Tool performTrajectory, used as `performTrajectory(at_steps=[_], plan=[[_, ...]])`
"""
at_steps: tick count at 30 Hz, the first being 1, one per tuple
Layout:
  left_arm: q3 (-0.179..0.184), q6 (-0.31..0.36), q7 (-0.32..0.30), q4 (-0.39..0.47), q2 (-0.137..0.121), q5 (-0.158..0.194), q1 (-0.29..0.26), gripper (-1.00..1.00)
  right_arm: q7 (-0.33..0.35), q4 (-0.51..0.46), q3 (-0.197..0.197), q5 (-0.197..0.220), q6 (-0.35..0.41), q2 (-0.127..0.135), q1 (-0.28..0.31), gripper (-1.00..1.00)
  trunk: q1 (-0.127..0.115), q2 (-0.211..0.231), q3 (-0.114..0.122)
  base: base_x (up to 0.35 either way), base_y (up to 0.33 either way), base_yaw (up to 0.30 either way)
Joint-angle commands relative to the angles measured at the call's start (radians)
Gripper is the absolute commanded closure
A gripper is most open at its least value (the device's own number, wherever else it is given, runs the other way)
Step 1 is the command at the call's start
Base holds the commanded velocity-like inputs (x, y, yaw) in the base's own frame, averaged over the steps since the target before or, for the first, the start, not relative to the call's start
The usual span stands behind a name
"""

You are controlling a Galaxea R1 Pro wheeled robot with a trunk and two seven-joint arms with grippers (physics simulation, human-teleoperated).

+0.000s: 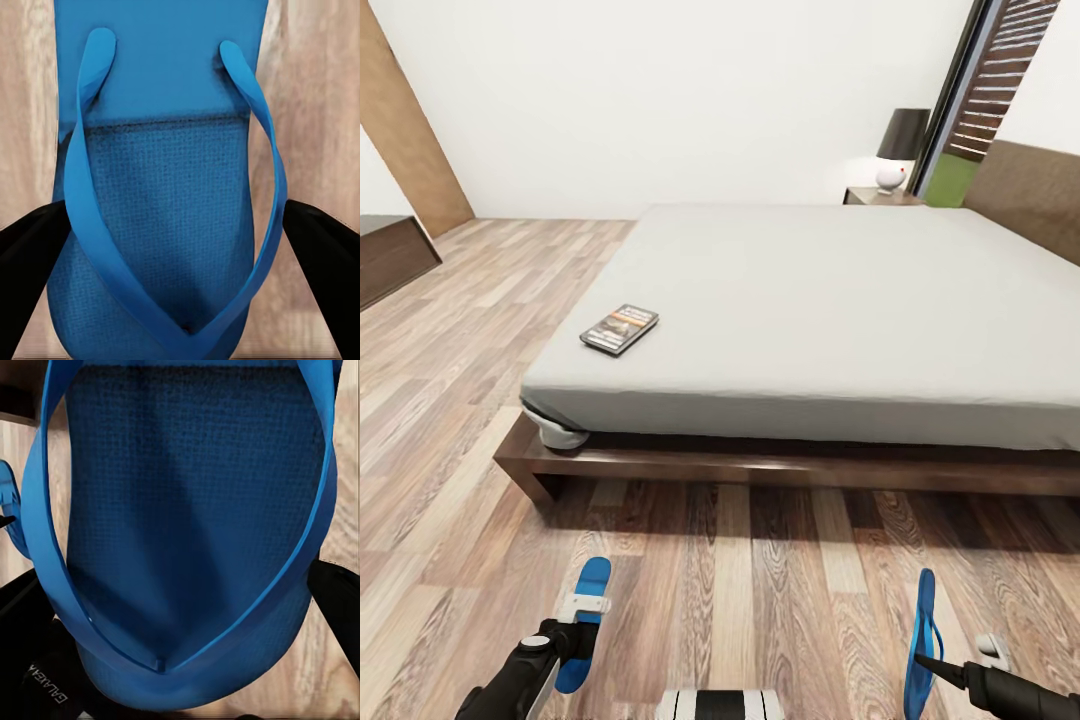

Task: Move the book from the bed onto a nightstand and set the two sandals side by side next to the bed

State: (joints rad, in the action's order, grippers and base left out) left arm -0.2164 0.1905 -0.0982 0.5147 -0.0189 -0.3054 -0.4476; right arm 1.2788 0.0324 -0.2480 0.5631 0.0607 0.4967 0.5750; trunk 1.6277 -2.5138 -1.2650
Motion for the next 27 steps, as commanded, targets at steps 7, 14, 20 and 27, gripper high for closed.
performTrajectory(at_steps=[7,14,20,27], plan=[[-0.005,0.001,-0.011,0.013,0.004,-0.011,0.003,1.00,-0.001,0.005,-0.007,0.009,0.004,-0.007,0.002,1.00,0.001,-0.001,-0.009,0.000,0.000,0.000],[-0.005,-0.007,-0.011,0.014,0.014,-0.011,0.003,1.00,-0.001,0.005,-0.008,0.009,0.004,-0.007,0.002,1.00,0.001,-0.001,-0.009,0.000,0.000,0.000],[-0.005,-0.008,-0.010,0.015,0.016,-0.011,0.003,1.00,-0.001,0.005,-0.008,0.009,0.004,-0.007,0.001,1.00,0.001,-0.001,-0.009,0.000,0.000,0.000],[-0.005,-0.008,-0.009,0.015,0.016,-0.011,0.003,1.00,-0.001,0.005,-0.008,0.009,0.004,-0.007,0.002,1.00,0.002,-0.002,-0.024,0.000,0.000,0.000]])
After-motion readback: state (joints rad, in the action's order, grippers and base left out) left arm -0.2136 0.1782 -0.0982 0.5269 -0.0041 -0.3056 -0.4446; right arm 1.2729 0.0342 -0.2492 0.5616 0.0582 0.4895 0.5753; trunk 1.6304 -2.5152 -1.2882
